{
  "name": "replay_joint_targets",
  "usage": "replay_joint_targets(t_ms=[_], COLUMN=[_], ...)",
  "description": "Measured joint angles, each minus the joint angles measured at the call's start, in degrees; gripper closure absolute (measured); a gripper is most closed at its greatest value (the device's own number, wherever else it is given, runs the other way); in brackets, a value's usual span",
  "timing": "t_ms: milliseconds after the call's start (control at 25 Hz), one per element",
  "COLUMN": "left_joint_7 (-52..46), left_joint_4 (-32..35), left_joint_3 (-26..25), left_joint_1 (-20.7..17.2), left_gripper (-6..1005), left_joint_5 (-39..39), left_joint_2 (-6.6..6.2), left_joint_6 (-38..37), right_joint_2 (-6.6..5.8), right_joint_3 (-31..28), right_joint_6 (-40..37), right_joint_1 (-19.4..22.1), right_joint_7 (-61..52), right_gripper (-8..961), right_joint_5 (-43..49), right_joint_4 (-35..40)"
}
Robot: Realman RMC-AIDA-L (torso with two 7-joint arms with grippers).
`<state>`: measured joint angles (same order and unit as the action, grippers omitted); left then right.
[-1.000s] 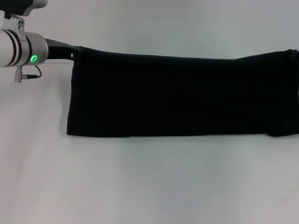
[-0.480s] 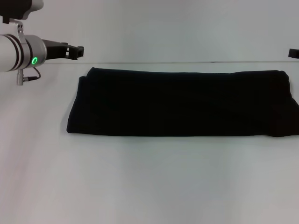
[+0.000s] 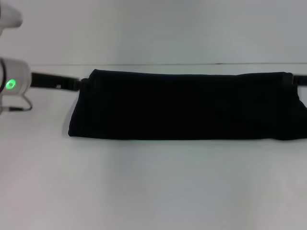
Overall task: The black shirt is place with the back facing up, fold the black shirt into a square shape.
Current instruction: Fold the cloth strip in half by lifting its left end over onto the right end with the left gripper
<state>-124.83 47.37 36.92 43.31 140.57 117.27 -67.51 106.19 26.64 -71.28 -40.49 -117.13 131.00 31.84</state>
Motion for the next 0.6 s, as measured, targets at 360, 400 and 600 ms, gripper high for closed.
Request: replay_joint_targets(t_ms=[360, 400, 600], left_joint_7=[-4.1, -4.1, -3.7], left_joint_4=[1.5, 1.3, -1.5], left_joint_3=[-0.3, -0.3, 0.2], left_joint_1=[-6.4, -6.8, -6.8], left_gripper=[49, 49, 48], left_joint_5=[0.6, 0.6, 0.6], left_joint_2=[0.24, 0.32, 0.51], left_joint_6=[-3.3, -2.9, -0.1], right_joint_2=[1.69, 1.86, 2.53], right_joint_3=[-0.2, -0.2, -0.2], right_joint_6=[-5.8, -5.8, -5.6], right_joint_1=[2.9, 2.9, 2.6], right_joint_7=[1.0, 1.2, 1.3], right_gripper=[227, 227, 229], right_joint_5=[-2.9, -3.1, -3.2], right_joint_4=[-0.1, -0.2, -0.1])
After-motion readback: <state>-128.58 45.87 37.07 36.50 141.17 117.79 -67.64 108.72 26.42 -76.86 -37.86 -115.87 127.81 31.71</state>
